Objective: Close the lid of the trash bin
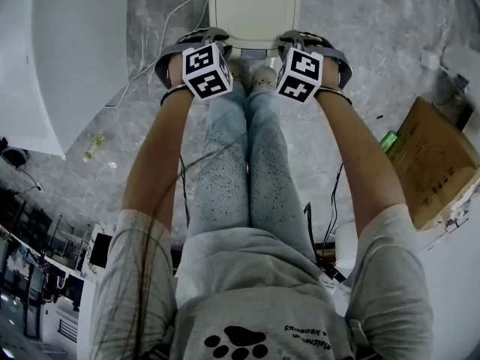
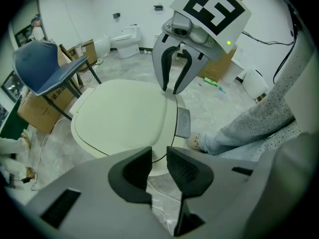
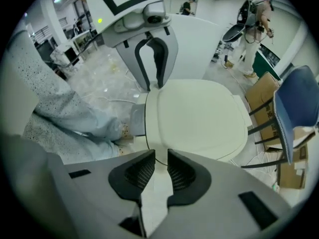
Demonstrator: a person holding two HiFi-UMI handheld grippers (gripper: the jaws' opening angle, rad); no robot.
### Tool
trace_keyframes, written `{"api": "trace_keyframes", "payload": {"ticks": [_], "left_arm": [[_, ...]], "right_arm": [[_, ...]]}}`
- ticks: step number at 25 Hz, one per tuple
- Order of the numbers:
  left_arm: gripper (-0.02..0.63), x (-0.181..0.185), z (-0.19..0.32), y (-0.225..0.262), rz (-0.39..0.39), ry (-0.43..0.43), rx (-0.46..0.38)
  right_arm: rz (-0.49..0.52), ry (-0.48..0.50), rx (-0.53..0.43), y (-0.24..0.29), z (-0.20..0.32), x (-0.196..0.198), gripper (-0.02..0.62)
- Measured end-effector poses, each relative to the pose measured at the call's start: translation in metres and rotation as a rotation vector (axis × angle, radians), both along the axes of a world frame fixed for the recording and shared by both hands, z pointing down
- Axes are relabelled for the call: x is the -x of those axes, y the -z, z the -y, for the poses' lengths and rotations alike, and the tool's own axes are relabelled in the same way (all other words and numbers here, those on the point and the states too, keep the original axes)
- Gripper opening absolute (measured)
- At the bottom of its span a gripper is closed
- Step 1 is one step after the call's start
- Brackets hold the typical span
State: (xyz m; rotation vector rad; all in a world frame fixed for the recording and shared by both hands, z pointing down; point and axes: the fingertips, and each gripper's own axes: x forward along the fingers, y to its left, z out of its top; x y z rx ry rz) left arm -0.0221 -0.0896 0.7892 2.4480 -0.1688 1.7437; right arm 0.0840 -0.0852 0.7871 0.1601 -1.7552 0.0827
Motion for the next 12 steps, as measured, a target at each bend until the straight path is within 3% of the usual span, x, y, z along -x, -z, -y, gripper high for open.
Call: {"api": "trace_keyframes", "payload": {"ticks": [12], "left_arm": [[0.058, 0.001, 0.001, 0.069, -0.008, 0.000, -0.055]], "right_arm": [[0.043, -0.016, -0.125, 0.077, 0.003, 0.020, 0.074]]}}
